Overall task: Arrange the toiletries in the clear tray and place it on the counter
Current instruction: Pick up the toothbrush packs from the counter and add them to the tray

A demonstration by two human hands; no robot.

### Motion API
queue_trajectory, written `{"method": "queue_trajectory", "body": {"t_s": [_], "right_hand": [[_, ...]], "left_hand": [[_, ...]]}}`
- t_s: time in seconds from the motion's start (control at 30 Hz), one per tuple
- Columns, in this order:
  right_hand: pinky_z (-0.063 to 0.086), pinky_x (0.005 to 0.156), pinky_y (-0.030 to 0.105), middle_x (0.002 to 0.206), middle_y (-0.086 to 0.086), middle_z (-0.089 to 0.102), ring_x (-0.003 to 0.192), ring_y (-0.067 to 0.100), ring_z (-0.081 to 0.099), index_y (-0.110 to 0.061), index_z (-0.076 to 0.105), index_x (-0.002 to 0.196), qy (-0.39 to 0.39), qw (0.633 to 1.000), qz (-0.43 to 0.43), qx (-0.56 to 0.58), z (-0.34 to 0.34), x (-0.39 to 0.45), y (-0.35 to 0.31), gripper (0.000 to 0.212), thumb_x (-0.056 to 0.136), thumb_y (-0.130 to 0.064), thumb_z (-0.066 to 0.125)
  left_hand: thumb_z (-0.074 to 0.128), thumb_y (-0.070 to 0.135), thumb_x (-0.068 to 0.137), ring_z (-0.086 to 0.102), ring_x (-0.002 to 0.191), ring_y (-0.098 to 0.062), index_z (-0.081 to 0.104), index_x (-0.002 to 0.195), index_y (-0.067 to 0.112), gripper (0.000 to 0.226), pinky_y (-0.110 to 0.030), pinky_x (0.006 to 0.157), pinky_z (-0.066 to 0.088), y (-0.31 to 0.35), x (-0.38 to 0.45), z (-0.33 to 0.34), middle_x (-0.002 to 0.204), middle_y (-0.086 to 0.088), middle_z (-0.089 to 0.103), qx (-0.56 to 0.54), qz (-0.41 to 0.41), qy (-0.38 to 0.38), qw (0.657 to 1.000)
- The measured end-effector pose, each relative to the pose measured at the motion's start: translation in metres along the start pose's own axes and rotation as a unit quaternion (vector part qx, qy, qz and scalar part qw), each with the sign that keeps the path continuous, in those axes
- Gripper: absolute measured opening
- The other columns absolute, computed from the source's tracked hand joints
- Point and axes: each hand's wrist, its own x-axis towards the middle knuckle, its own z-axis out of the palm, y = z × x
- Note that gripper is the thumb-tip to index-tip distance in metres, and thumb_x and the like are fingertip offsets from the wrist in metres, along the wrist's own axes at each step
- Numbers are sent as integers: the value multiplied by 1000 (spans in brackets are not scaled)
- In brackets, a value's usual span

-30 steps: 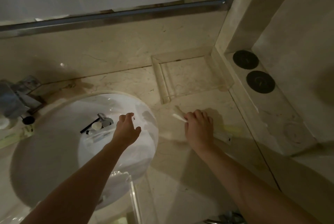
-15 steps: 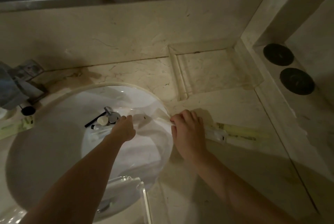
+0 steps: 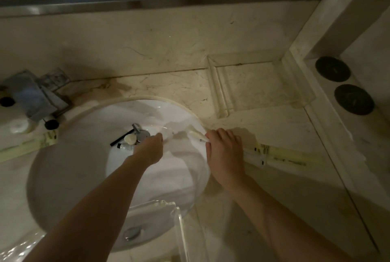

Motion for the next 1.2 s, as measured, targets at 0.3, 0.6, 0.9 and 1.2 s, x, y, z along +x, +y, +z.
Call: {"method": "queue_trajectory", "body": {"t_s": [0.3,0.6,0.9,1.2], "right_hand": [[49,81,41,102,7,63,91,27,59,-12,58,110,-27,972,132,193,-44,31,-40,23,94,-15,42],[42,62,28,78,0,57,73,17,55,-13,59,90,-56,837,271,472,-101,48,-87,15,93,-26,53],[53,65,33,99,12,61,91,26,60,-6,64,88,-86,638,384,661,-134,34,-117,25,96,-24,49],[55,83,40,93,11,64,88,25,62,-8,64,81,-148,676,357,627,-139,15,-134,26,94,-25,51]], "left_hand": [[52,10,84,64,74,-38,56,81,6,7,-45,69,57,-11,-44,-97,76,-15,64,-531,-90,131,832],[41,4,91,66,86,-26,61,103,-2,23,-37,74,54,-28,-122,-165,86,-13,69,-736,-54,106,667],[35,0,96,65,90,-32,44,119,2,24,-47,85,54,-57,-184,-171,100,-18,66,-792,-40,114,599],[45,1,96,65,84,-28,61,98,7,17,-41,79,55,-83,-224,-165,90,-14,62,-739,-27,105,665]]}}
